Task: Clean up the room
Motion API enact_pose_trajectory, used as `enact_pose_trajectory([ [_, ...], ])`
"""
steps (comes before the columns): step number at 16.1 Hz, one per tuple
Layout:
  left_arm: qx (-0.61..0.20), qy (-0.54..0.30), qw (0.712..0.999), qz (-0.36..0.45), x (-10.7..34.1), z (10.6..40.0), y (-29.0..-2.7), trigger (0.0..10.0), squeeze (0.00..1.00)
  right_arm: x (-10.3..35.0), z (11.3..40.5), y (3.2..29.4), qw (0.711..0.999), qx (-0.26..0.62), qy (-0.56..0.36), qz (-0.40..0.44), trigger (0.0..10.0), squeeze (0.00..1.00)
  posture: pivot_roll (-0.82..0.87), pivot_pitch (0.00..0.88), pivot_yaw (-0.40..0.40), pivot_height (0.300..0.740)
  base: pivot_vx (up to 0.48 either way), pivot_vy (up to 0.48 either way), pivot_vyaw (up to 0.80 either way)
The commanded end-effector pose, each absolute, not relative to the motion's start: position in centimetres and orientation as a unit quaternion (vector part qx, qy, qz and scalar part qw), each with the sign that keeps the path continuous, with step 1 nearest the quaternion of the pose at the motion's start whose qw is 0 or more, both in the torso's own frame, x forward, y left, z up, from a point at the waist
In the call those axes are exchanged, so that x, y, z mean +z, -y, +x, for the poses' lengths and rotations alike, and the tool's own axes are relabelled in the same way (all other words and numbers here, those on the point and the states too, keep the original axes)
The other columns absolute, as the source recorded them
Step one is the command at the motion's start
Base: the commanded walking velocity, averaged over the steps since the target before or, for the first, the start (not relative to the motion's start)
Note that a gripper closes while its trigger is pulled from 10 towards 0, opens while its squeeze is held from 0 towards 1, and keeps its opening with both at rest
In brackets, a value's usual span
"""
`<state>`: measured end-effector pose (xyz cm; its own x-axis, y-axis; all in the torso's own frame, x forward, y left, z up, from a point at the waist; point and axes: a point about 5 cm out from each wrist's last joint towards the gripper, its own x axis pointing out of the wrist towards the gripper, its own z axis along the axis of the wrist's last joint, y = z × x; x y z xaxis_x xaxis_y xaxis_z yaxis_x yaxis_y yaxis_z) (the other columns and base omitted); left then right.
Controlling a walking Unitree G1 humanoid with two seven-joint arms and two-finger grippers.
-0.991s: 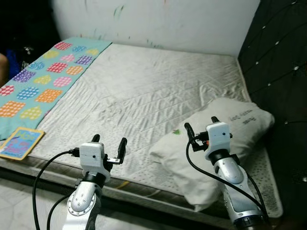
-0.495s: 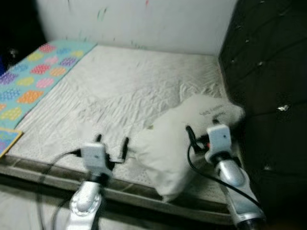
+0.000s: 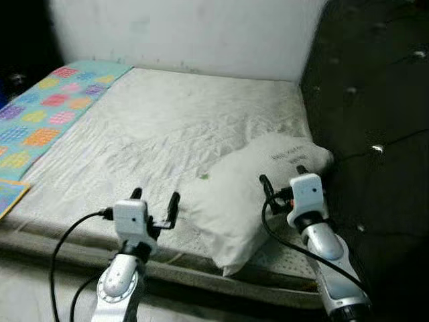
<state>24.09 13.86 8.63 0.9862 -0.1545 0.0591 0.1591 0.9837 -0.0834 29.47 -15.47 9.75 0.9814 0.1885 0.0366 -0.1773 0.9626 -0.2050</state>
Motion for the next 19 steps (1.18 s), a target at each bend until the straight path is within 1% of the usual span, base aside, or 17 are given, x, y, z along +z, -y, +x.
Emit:
enact_pose_trajectory([
  [1,-0.083,0.030,0.995,-0.046,9.1,24.1,-13.6,10.0,0.00,9.7,29.2,15.8,0.990,0.090,0.023,-0.101,10.0,0.00,0.07,0.043,0.004,0.740,0.000,0.000,-0.80],
  [3,-0.079,0.035,0.995,-0.045,9.5,24.0,-13.9,10.0,0.00,9.5,28.9,15.7,0.990,0.093,0.019,-0.102,10.0,0.00,0.08,0.065,-0.004,0.740,0.000,0.000,-0.22],
  [7,-0.059,0.041,0.996,-0.044,9.5,24.2,-14.4,10.0,0.00,9.8,29.3,15.1,0.991,0.095,0.026,-0.094,10.0,0.00,0.08,0.043,-0.003,0.740,0.000,0.000,0.00],
  [10,-0.059,0.044,0.996,-0.045,10.0,24.5,-14.4,10.0,0.00,10.4,29.6,14.7,0.992,0.108,0.035,-0.064,10.0,0.00,0.08,0.048,-0.007,0.740,0.000,0.000,0.00],
  [14,-0.044,0.051,0.997,-0.039,11.0,24.2,-15.6,10.0,0.00,11.0,29.1,14.5,0.991,0.121,0.032,-0.052,10.0,0.00,0.10,0.143,-0.021,0.740,0.000,0.000,0.00],
  [15,-0.039,0.049,0.997,-0.039,11.0,23.9,-15.9,10.0,0.00,10.8,28.9,14.6,0.990,0.124,0.029,-0.051,10.0,0.00,0.10,0.143,-0.021,0.740,0.000,0.000,0.00],
  [17,-0.025,0.037,0.998,-0.037,10.6,22.7,-16.6,10.0,0.00,10.3,28.1,14.9,0.990,0.131,0.017,-0.055,10.0,0.00,0.10,0.195,-0.029,0.740,0.000,0.000,0.00],
  [18,-0.020,0.025,0.999,-0.038,10.1,21.8,-16.8,10.0,0.00,10.1,27.5,15.2,0.990,0.132,0.009,-0.055,10.0,0.00,0.10,0.205,-0.030,0.740,0.000,0.000,0.00],
  [19,-0.020,0.023,0.999,-0.038,10.1,21.7,-16.8,10.0,0.00,10.1,27.5,15.3,0.990,0.133,0.008,-0.054,10.0,0.00,0.10,0.205,-0.030,0.740,0.000,0.000,0.00],
])
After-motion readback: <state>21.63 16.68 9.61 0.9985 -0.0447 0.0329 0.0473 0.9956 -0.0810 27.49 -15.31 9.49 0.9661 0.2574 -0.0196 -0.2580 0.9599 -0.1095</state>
